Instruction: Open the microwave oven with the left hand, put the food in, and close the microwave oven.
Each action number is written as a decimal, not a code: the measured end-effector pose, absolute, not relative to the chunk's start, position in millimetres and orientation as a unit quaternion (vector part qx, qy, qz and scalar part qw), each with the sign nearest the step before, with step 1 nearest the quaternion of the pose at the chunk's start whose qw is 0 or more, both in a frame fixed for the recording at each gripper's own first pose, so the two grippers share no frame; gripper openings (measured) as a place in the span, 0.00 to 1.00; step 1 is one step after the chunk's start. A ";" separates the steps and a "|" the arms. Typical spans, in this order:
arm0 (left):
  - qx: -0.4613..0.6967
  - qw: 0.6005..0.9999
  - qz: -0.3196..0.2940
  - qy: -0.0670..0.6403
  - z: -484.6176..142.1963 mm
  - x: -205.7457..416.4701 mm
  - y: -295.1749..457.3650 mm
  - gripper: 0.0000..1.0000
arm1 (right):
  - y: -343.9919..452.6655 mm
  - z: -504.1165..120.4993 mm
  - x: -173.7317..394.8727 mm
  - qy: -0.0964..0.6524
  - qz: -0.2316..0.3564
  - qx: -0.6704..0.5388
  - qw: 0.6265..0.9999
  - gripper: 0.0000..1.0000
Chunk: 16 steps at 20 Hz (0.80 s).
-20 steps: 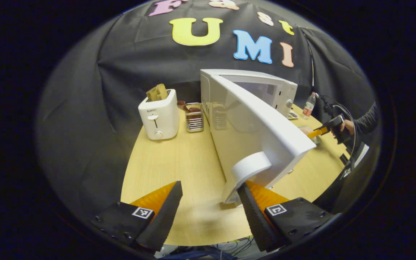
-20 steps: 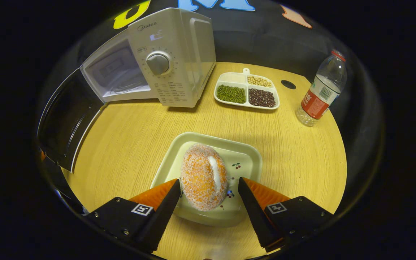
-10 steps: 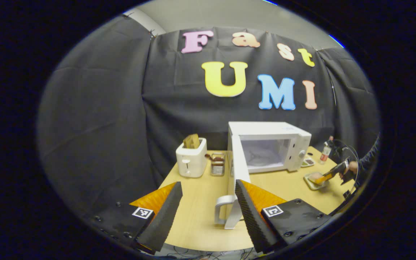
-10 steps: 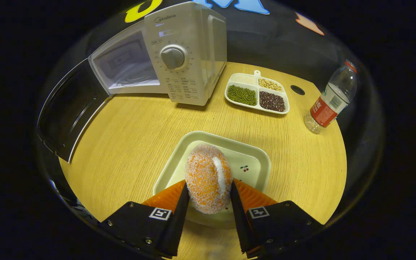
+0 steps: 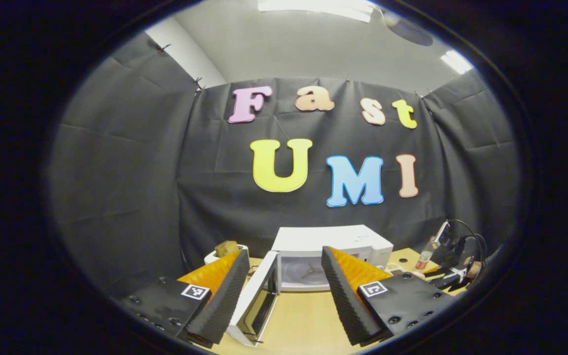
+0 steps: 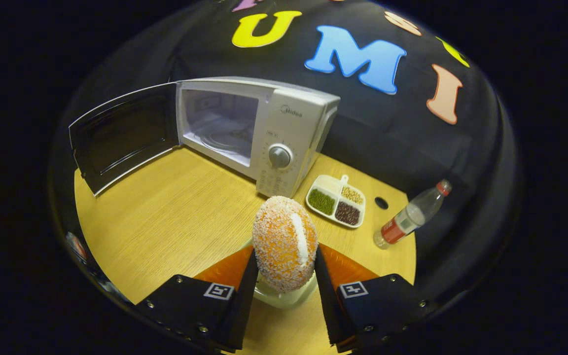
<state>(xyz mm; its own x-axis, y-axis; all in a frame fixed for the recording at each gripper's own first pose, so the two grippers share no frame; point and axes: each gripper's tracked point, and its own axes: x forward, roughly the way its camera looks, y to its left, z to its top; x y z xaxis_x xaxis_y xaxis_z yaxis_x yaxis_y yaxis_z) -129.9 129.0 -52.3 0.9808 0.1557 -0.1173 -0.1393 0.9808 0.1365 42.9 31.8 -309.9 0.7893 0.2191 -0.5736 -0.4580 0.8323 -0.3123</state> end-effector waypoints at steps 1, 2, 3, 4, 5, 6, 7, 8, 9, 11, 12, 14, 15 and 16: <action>0.060 0.994 0.070 0.059 -48.1 -125.7 120.7 0.95 | 34.5 -300.2 38.8 0.248 0.188 -0.229 0.922 0.63; 0.058 0.994 0.068 0.056 -43.5 -121.4 114.7 0.94 | 38.0 -289.6 36.7 0.231 0.192 -0.233 0.925 0.63; 0.059 0.994 0.070 0.053 -40.1 -119.9 113.2 0.94 | 40.9 -279.8 36.4 0.212 0.196 -0.238 0.927 0.63; 0.058 0.994 0.074 0.050 -33.7 -117.8 112.4 0.94 | 44.4 -271.0 37.4 0.194 0.201 -0.246 0.928 0.63; 0.057 0.994 0.078 0.047 -26.9 -117.1 111.2 0.94 | 49.9 -264.2 37.9 0.178 0.209 -0.253 0.928 0.63; 0.061 0.994 0.083 0.041 -16.9 -116.1 111.9 0.95 | 57.7 -257.2 39.8 0.161 0.219 -0.260 0.927 0.63; 0.068 0.993 0.089 0.035 -8.2 -116.2 113.5 0.95 | 67.8 -250.6 44.0 0.143 0.229 -0.268 0.925 0.63; 0.077 0.992 0.092 0.033 -0.5 -118.0 115.1 0.94 | 78.6 -245.6 48.7 0.127 0.237 -0.278 0.922 0.63; 0.086 0.991 0.095 0.032 6.7 -121.3 117.1 0.94 | 89.0 -242.2 51.2 0.114 0.244 -0.285 0.920 0.63; 0.098 0.990 0.098 0.028 21.3 -125.6 121.0 0.94 | 116.4 -239.7 59.1 0.099 0.254 -0.297 0.915 0.63; 0.102 0.990 0.098 0.026 26.8 -127.1 124.8 0.94 | 131.3 -241.1 66.0 0.094 0.258 -0.303 0.913 0.63; 0.107 0.989 0.097 0.025 36.4 -131.0 135.8 0.94 | 160.9 -244.0 80.6 0.087 0.259 -0.324 0.906 0.63; 0.110 0.989 0.099 0.022 41.3 -134.9 142.8 0.94 | 174.6 -247.0 90.5 0.082 0.258 -0.335 0.903 0.63; 0.111 0.988 0.101 0.022 46.1 -137.1 152.0 0.94 | 189.9 -249.8 101.3 0.079 0.256 -0.349 0.898 0.63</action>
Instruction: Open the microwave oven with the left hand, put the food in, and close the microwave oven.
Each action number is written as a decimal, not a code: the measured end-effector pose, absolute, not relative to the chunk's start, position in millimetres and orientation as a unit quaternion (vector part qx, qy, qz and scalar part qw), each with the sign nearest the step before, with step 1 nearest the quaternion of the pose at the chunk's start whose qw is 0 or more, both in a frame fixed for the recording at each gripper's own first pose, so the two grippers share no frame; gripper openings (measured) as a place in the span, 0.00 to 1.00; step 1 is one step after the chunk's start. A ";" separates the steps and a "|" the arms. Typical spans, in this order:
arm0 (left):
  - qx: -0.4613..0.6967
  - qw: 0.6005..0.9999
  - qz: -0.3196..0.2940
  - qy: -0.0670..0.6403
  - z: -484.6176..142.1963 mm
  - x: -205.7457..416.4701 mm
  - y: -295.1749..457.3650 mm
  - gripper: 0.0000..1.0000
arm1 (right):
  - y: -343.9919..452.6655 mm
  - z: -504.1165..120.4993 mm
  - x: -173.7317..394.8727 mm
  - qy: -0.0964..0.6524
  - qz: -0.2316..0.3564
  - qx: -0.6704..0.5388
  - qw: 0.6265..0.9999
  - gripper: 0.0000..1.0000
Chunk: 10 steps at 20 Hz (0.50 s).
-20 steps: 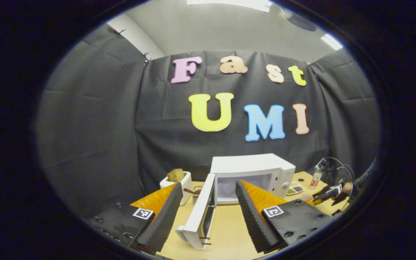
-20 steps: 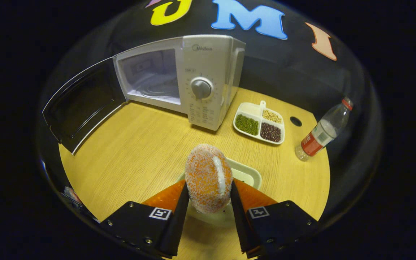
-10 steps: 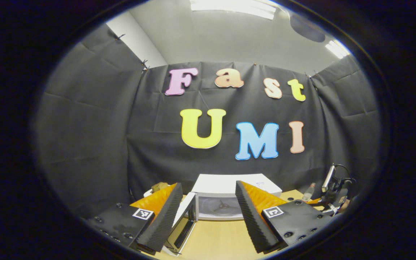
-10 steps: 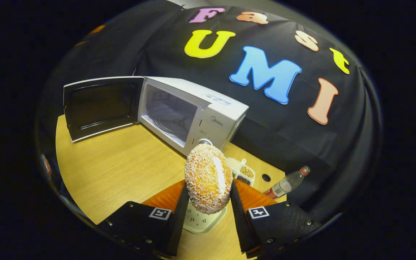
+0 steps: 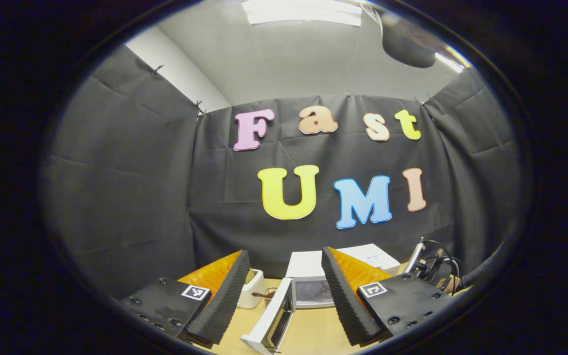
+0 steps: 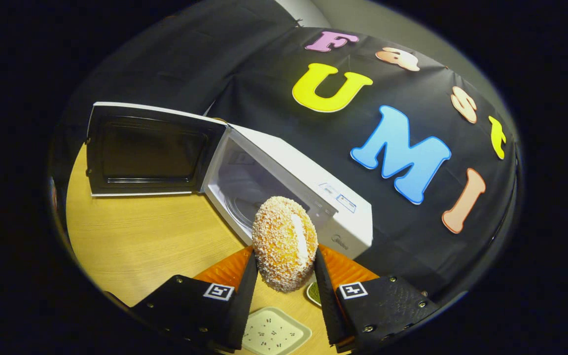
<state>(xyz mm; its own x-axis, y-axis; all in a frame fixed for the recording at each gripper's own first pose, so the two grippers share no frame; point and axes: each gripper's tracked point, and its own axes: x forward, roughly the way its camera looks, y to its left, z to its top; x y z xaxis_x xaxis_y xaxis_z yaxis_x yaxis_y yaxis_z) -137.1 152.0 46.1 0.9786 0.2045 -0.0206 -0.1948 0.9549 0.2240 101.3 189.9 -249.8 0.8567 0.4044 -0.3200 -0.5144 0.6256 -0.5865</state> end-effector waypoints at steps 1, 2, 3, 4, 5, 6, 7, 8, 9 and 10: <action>0.110 0.988 0.105 0.024 47.2 -142.4 162.1 0.94 | 204.7 -257.2 111.8 0.075 0.253 -0.363 0.894 0.63; 0.108 0.988 0.110 0.027 46.7 -146.5 172.3 0.94 | 216.7 -262.1 122.7 0.072 0.247 -0.382 0.887 0.63; 0.108 0.987 0.116 0.031 44.9 -150.2 183.6 0.94 | 230.1 -269.8 135.6 0.065 0.242 -0.404 0.880 0.63; 0.108 0.986 0.123 0.034 44.4 -155.4 195.4 0.94 | 242.3 -275.7 147.3 0.058 0.236 -0.426 0.871 0.63; 0.108 0.985 0.130 0.037 43.1 -159.9 207.2 0.94 | 253.7 -283.2 159.3 0.051 0.231 -0.446 0.863 0.63; 0.107 0.984 0.136 0.040 43.8 -163.3 216.8 0.94 | 263.3 -290.6 168.9 0.047 0.227 -0.462 0.856 0.63; 0.106 0.983 0.142 0.043 41.6 -167.1 225.8 0.94 | 270.5 -301.5 178.0 0.053 0.225 -0.476 0.848 0.63; 0.104 0.982 0.149 0.046 41.9 -171.7 235.4 0.94 | 276.5 -313.4 186.0 0.060 0.223 -0.489 0.841 0.63; 0.103 0.981 0.155 0.050 40.7 -174.1 243.7 0.94 | 281.9 -321.4 197.1 0.063 0.219 -0.500 0.835 0.63; 0.104 0.980 0.161 0.052 41.2 -176.7 252.0 0.94 | 287.3 -327.6 207.7 0.063 0.213 -0.510 0.831 0.63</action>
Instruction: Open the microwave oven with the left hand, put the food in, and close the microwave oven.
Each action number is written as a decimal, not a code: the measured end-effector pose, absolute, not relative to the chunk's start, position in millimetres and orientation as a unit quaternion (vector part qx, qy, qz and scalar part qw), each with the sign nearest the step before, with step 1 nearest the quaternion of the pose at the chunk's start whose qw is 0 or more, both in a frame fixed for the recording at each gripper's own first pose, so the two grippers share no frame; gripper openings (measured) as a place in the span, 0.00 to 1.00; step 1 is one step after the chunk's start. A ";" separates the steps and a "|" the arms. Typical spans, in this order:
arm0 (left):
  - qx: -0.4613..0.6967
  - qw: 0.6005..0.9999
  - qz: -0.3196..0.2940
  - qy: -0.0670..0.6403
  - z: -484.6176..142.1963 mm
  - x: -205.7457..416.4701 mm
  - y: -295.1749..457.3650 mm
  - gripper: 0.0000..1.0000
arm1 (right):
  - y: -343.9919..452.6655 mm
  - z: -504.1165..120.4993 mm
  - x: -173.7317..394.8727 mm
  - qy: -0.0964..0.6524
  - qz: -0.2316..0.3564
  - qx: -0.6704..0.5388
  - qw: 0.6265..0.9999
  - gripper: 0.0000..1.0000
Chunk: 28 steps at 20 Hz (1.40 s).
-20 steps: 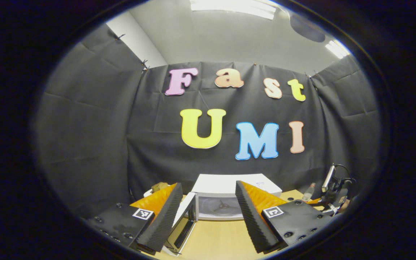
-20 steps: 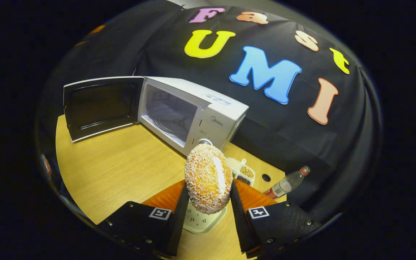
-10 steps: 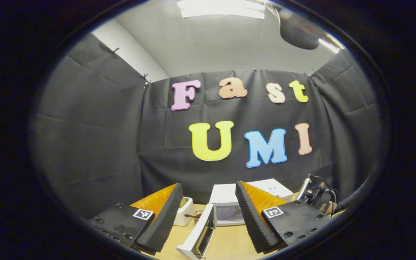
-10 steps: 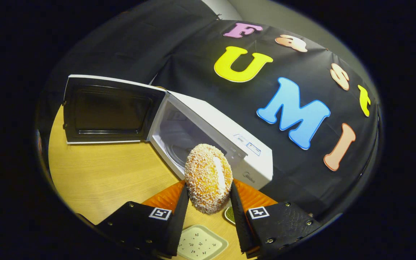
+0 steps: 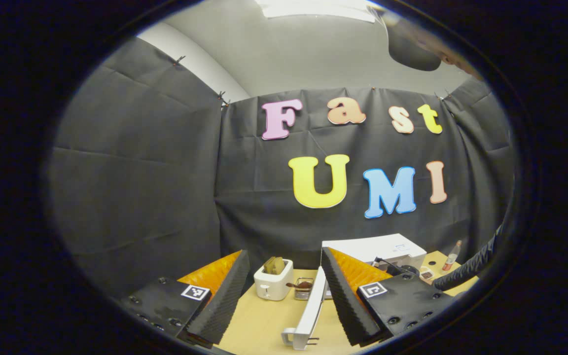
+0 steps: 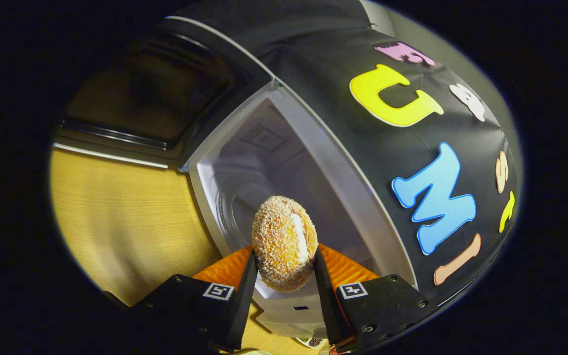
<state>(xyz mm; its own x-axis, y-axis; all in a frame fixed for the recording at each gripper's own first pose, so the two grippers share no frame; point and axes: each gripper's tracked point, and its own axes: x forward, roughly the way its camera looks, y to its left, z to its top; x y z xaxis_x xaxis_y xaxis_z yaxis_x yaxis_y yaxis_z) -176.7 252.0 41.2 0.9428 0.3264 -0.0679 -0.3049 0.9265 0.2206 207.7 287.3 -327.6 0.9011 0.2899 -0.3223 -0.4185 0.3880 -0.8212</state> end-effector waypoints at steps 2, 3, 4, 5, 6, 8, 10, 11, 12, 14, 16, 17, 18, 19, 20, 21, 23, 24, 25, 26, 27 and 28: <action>0.104 0.978 0.171 0.060 39.1 -178.4 267.1 0.94 | 299.3 -335.5 233.5 0.053 0.203 -0.535 0.818 0.63; 0.103 0.977 0.176 0.065 36.2 -180.9 273.5 0.94 | 305.4 -337.0 247.5 0.046 0.196 -0.550 0.811 0.63; 0.104 0.976 0.179 0.069 34.7 -181.9 278.4 0.94 | 310.0 -340.2 259.0 0.043 0.192 -0.561 0.804 0.63; 0.105 0.975 0.181 0.073 32.6 -180.7 282.7 0.94 | 312.8 -345.5 270.2 0.047 0.188 -0.569 0.799 0.63; 0.107 0.974 0.183 0.076 32.0 -181.1 284.4 0.94 | 314.0 -349.6 280.2 0.053 0.184 -0.575 0.796 0.63; 0.110 0.973 0.185 0.080 29.9 -179.9 288.8 0.94 | 315.3 -360.0 296.3 0.064 0.175 -0.576 0.796 0.63; 0.111 0.973 0.187 0.082 27.0 -175.9 291.9 0.94 | 320.8 -359.5 301.6 0.062 0.178 -0.581 0.792 0.63; 0.110 0.973 0.187 0.083 26.5 -172.2 293.4 0.94 | 323.2 -361.9 300.4 0.061 0.186 -0.582 0.789 0.63; 0.109 0.973 0.186 0.083 24.1 -167.9 293.4 0.94 | 324.0 -358.1 299.3 0.056 0.183 -0.585 0.788 0.63; 0.104 0.975 0.179 0.083 20.6 -157.0 291.6 0.94 | 324.2 -353.9 296.2 0.055 0.186 -0.574 0.796 0.71; 0.099 0.978 0.164 0.081 15.2 -144.1 283.7 0.94 | 324.1 -350.1 287.8 0.061 0.196 -0.556 0.806 0.87; 0.095 0.980 0.156 0.079 12.9 -136.0 279.7 0.94 | 320.2 -350.7 280.4 0.070 0.200 -0.548 0.809 0.95; 0.091 0.982 0.146 0.077 11.2 -128.6 274.0 0.95 | 315.1 -349.0 272.0 0.079 0.204 -0.538 0.814 0.96; 0.090 0.984 0.136 0.075 7.6 -117.9 267.2 0.95 | 311.6 -347.3 262.8 0.084 0.207 -0.525 0.821 0.96; 0.090 0.985 0.126 0.073 5.1 -108.9 261.9 0.95 | 305.9 -343.5 253.1 0.094 0.206 -0.509 0.830 0.96; 0.087 0.987 0.115 0.073 1.1 -99.8 256.2 0.95 | 299.1 -341.9 242.1 0.108 0.204 -0.492 0.840 0.96; 0.075 0.991 0.089 0.065 -4.1 -79.5 241.9 0.94 | 286.5 -336.5 213.4 0.138 0.204 -0.436 0.866 0.96; 0.072 0.993 0.075 0.059 -6.7 -70.8 235.4 0.94 | 280.5 -328.0 199.3 0.143 0.202 -0.405 0.880 0.96; 0.070 0.994 0.060 0.054 -9.0 -63.8 228.5 0.94 | 274.5 -316.8 186.4 0.145 0.196 -0.378 0.893 0.96; 0.069 0.995 0.043 0.052 -11.9 -57.3 222.0 0.94 | 264.7 -302.1 174.1 0.142 0.184 -0.352 0.907 0.96; 0.071 0.996 0.027 0.052 -17.1 -52.2 216.2 0.95 | 254.7 -285.2 162.1 0.136 0.173 -0.321 0.921 0.96; 0.075 0.996 0.014 0.056 -22.9 -48.8 212.4 0.95 | 244.9 -268.2 152.0 0.131 0.159 -0.290 0.935 0.96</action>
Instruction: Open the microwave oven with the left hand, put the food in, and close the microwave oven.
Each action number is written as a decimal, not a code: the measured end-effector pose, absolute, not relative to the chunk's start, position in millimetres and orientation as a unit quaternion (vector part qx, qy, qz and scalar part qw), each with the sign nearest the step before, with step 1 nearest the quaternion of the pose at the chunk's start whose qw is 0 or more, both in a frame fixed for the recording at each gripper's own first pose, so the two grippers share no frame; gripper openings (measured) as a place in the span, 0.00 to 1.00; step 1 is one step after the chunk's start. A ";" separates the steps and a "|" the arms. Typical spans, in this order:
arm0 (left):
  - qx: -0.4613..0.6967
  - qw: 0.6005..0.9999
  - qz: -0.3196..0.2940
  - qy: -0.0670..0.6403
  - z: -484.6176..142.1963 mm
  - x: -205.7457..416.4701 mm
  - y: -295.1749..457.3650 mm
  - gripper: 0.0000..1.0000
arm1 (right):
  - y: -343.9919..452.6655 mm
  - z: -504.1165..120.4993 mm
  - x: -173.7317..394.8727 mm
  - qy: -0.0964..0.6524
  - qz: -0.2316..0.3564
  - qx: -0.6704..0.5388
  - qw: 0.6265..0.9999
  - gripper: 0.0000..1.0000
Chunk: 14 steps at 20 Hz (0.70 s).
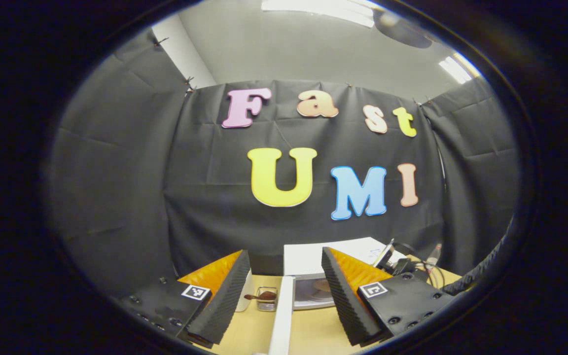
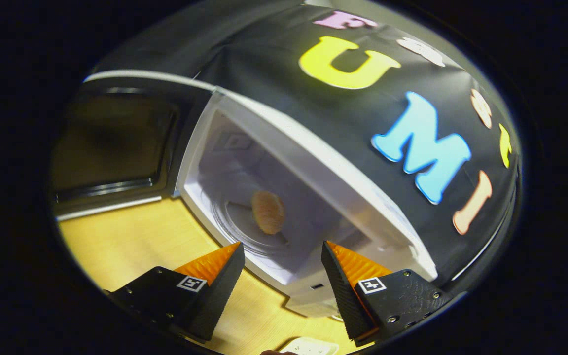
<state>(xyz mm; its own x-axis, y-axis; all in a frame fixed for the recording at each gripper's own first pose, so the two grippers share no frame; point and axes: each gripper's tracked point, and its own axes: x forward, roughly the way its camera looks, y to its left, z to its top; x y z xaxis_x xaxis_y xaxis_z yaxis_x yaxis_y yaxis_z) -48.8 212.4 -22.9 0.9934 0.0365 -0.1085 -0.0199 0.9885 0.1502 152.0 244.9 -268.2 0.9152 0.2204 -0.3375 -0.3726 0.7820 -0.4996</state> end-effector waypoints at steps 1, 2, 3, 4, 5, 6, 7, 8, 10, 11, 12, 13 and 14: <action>0.079 0.995 0.004 0.057 -27.1 -45.9 211.0 0.95 | 234.7 -248.3 140.3 0.124 0.144 -0.257 0.948 0.96; 0.079 0.995 -0.005 0.056 -28.8 -43.6 208.9 0.95 | 223.8 -228.2 128.1 0.113 0.131 -0.223 0.959 0.96; 0.076 0.995 -0.014 0.056 -31.2 -42.3 204.6 0.95 | 213.4 -206.7 115.6 0.098 0.116 -0.193 0.969 0.95; 0.070 0.996 -0.024 0.057 -33.0 -40.6 200.0 0.94 | 200.2 -187.7 103.8 0.082 0.096 -0.172 0.977 0.95; 0.064 0.996 -0.032 0.058 -36.1 -39.8 194.8 0.95 | 189.1 -170.1 92.6 0.069 0.080 -0.153 0.983 0.95; 0.058 0.996 -0.040 0.059 -37.9 -38.2 190.4 0.95 | 175.6 -157.1 80.9 0.058 0.067 -0.135 0.987 0.95; 0.052 0.996 -0.046 0.061 -41.8 -37.5 186.6 0.95 | 167.3 -144.7 69.7 0.050 0.059 -0.117 0.990 0.95; 0.047 0.996 -0.051 0.063 -43.5 -37.6 183.5 0.94 | 163.0 -132.4 59.0 0.043 0.057 -0.097 0.993 0.95; 0.045 0.996 -0.055 0.059 -40.7 -38.0 179.7 0.95 | 157.6 -113.4 38.0 0.037 0.061 -0.063 0.995 0.95; 0.045 0.996 -0.055 0.056 -38.8 -38.5 179.5 0.95 | 153.5 -104.4 28.8 0.036 0.055 -0.050 0.997 0.95; 0.047 0.996 -0.054 0.054 -36.8 -40.1 178.8 0.94 | 150.2 -96.2 20.6 0.034 0.051 -0.043 0.997 0.95; 0.049 0.996 -0.053 0.052 -35.9 -42.0 177.5 0.94 | 146.2 -86.2 12.4 0.031 0.046 -0.038 0.998 0.95; 0.052 0.996 -0.052 0.051 -35.2 -43.4 177.0 0.94 | 144.4 -81.1 4.4 0.031 0.041 -0.034 0.998 0.95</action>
<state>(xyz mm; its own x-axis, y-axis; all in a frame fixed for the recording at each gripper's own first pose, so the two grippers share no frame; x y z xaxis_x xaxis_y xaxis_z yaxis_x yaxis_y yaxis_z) -43.4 177.0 -35.2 0.9895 -0.0973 -0.1065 0.1079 0.9893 0.0979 4.4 144.4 -81.1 0.9947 0.0805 -0.0640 -0.0847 0.9942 -0.0661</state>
